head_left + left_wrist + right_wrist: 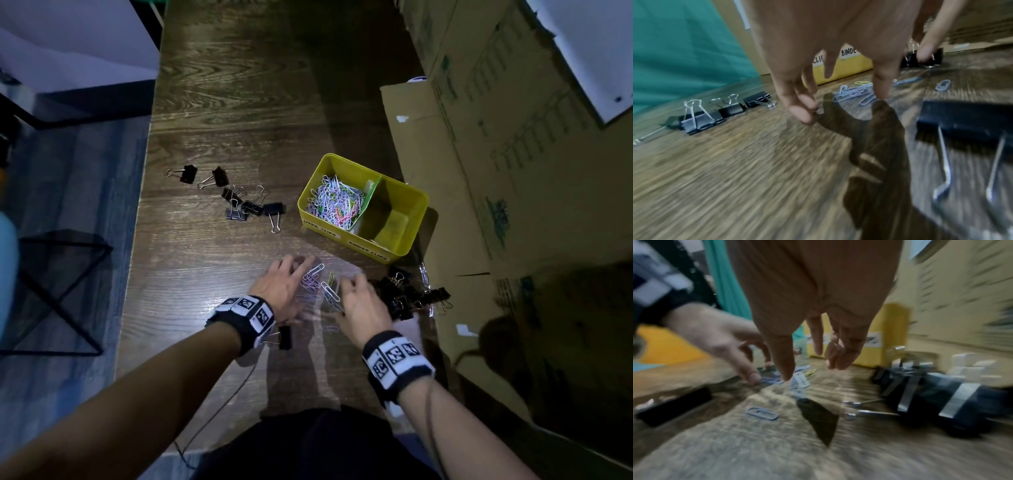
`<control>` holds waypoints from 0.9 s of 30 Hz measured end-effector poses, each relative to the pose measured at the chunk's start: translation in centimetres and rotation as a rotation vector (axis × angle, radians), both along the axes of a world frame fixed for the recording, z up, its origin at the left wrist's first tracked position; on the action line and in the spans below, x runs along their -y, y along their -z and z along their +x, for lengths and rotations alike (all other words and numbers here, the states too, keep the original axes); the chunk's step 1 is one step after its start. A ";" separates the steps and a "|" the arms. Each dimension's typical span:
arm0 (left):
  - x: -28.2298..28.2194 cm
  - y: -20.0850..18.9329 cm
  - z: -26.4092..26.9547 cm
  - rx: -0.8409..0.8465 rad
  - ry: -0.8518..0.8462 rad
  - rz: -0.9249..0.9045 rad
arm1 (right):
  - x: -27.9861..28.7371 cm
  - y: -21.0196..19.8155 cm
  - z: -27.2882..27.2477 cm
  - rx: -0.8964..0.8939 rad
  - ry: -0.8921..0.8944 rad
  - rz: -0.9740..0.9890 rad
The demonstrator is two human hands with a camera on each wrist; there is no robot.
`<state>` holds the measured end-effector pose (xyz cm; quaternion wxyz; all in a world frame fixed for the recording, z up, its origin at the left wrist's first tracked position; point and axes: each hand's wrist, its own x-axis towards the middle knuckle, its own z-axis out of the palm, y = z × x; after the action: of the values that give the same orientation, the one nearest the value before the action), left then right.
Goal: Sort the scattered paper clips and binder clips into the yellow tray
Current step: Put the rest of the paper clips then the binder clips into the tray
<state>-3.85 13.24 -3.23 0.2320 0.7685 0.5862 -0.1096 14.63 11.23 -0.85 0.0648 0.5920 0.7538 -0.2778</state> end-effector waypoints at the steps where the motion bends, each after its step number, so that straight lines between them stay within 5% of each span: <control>1: -0.2 0.1 0.4 -0.003 -0.002 -0.032 | -0.3 0.4 -0.9 0.014 -0.014 -0.032; 6: 0.3 0.8 2.1 0.008 0.033 -0.081 | -1.6 1.0 -2.8 0.104 -0.059 -0.171; 13: 1.1 0.3 1.8 0.039 0.069 -0.044 | -2.8 2.3 -2.7 -0.004 -0.014 -0.219; 27: 0.8 1.1 1.5 -0.030 0.073 -0.017 | -1.6 3.1 -2.1 -0.085 -0.088 -0.139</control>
<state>-2.30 12.48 -4.35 0.2257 0.7855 0.5603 -0.1347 12.52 12.82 -3.94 0.0858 0.5402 0.7599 -0.3513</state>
